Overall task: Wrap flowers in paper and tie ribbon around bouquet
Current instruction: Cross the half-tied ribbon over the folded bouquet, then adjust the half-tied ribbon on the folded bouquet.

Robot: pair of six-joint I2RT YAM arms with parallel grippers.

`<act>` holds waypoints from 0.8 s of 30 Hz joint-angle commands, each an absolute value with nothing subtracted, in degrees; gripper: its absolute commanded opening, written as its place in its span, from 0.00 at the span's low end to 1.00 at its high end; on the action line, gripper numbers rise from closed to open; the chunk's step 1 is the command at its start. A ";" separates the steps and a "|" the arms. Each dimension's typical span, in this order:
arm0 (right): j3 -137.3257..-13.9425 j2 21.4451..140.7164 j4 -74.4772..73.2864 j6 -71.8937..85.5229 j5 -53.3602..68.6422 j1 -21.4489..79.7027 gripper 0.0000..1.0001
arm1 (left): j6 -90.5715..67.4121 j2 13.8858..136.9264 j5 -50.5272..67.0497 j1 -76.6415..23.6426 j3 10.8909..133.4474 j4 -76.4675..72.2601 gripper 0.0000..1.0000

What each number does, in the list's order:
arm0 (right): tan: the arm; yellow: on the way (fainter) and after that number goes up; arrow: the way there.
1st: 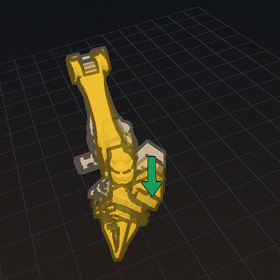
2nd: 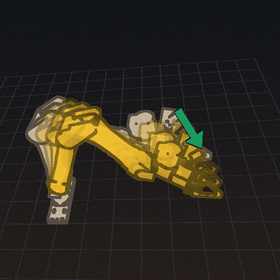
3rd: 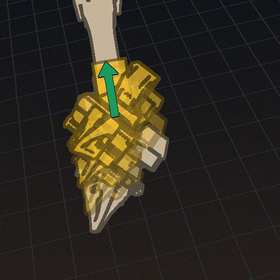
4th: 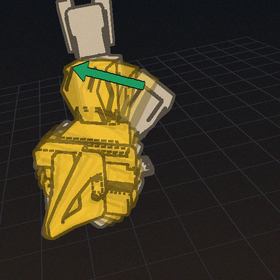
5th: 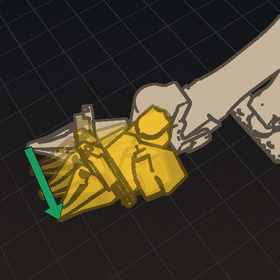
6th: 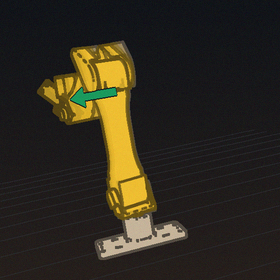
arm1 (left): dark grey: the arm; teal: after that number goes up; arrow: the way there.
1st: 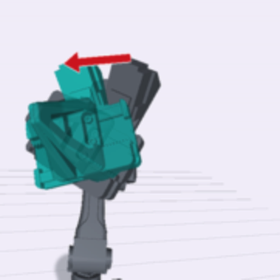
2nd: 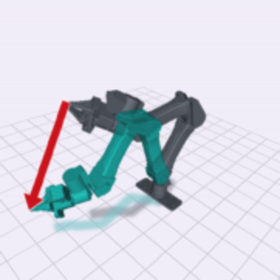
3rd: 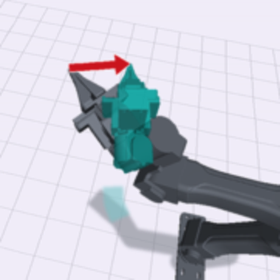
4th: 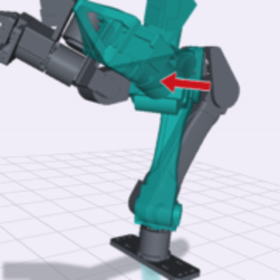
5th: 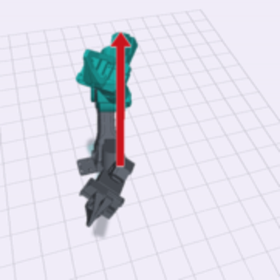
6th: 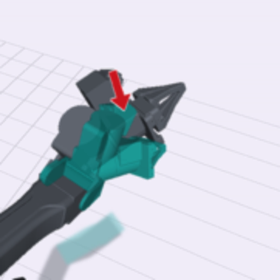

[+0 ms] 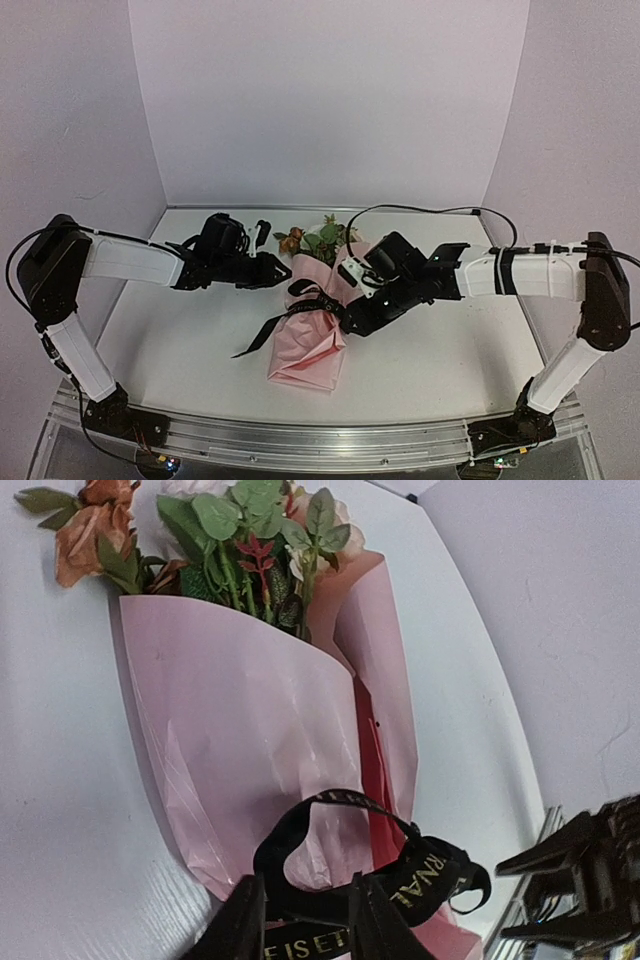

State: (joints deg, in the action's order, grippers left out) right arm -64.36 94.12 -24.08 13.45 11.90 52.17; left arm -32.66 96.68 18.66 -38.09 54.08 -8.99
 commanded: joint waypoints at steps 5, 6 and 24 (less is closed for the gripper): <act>-69.42 94.16 -26.70 21.66 0.97 48.05 0.64 | -36.13 99.07 15.87 -36.97 59.12 -9.93 0.67; -70.77 95.67 -26.49 23.94 1.91 46.51 0.66 | -37.02 99.79 16.18 -36.41 59.55 -10.26 0.70; -76.31 114.57 -6.33 38.29 11.85 39.32 0.78 | -45.42 112.35 25.02 -35.88 60.67 -19.62 0.64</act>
